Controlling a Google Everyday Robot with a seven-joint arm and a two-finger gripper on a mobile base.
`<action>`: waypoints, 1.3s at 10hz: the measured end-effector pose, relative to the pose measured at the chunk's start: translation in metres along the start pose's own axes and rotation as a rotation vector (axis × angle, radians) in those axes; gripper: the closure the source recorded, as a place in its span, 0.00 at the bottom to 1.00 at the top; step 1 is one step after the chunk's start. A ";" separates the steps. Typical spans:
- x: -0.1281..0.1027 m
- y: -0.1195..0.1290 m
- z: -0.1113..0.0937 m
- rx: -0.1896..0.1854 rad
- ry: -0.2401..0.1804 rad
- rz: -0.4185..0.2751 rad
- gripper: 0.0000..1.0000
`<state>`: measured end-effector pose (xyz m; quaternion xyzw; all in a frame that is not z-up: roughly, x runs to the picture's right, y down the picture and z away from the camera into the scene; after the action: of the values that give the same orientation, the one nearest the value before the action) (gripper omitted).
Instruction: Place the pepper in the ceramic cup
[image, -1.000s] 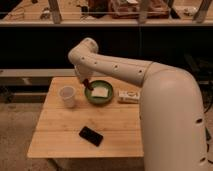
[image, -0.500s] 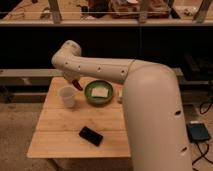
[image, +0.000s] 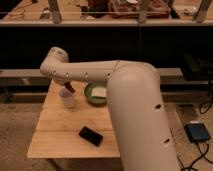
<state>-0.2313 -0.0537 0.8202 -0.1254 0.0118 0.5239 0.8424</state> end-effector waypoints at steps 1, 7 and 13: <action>-0.001 0.001 -0.002 -0.033 -0.007 0.021 0.95; -0.005 -0.019 -0.028 -0.540 -0.172 0.137 0.95; -0.011 0.003 -0.035 -0.589 -0.339 0.076 0.95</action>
<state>-0.2350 -0.0698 0.7870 -0.2737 -0.2755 0.5492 0.7400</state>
